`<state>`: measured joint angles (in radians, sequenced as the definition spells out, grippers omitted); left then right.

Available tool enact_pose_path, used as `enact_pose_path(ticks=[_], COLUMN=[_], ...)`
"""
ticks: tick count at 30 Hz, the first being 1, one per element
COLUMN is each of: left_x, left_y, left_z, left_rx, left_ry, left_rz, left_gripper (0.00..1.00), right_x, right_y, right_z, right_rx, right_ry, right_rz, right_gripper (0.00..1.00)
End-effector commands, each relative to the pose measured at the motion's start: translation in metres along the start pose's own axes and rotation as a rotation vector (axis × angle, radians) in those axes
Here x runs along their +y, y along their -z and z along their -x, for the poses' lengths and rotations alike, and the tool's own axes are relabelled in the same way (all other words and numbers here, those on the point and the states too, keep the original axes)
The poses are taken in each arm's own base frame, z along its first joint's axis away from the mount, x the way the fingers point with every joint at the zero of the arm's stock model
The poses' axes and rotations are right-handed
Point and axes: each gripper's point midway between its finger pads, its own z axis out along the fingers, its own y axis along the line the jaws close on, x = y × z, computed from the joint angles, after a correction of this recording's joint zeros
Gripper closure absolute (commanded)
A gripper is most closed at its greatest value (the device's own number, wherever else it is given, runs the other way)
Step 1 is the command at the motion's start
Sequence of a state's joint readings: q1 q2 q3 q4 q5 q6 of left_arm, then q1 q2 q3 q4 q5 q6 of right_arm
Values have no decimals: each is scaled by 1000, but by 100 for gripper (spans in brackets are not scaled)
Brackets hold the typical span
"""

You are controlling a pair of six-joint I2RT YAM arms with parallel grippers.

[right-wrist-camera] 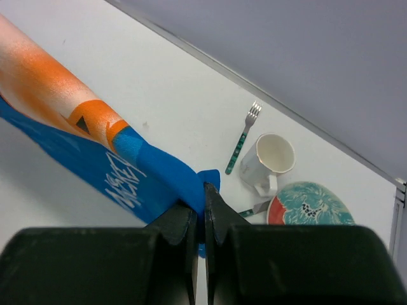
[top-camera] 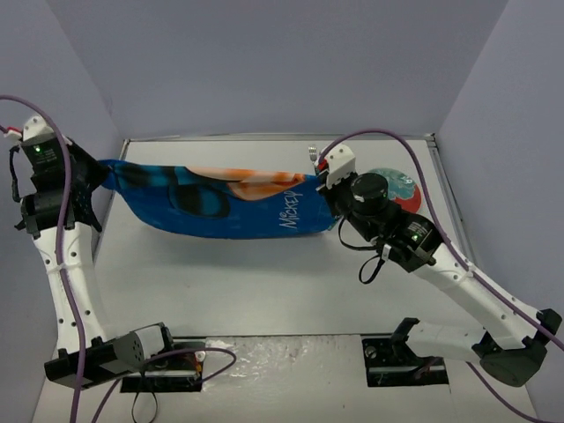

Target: Set the dinner table for one person

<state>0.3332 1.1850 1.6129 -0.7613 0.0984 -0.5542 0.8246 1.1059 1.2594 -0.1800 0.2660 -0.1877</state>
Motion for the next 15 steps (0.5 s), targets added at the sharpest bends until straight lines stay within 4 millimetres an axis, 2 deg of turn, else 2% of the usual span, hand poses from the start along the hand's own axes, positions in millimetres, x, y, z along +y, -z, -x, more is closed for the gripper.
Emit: enact_pose_path(ticks=[1, 4, 7, 10, 15], left_x=[-26, -37, -42, -40, -18], left_y=[58, 85, 102, 105, 106], left_z=[83, 104, 114, 110, 83], left_rx=[-278, -363, -419, -422, -397], left_ry=[-4, 1, 23, 42, 53], left_rz=[-67, -107, -131, -134, -64], left_gripper=[100, 100, 100, 100, 100], right_x=[-43, -48, -46, -46, -42], right_y=[38, 55, 61, 65, 76], right_z=[42, 62, 67, 65, 58], right_rx=[-100, -161, -174, -172, -171], right_ry=[-17, -43, -40, -26, -44], right_rz=[-121, -107, -77, -67, -31], right_gripper=[100, 100, 100, 100, 100])
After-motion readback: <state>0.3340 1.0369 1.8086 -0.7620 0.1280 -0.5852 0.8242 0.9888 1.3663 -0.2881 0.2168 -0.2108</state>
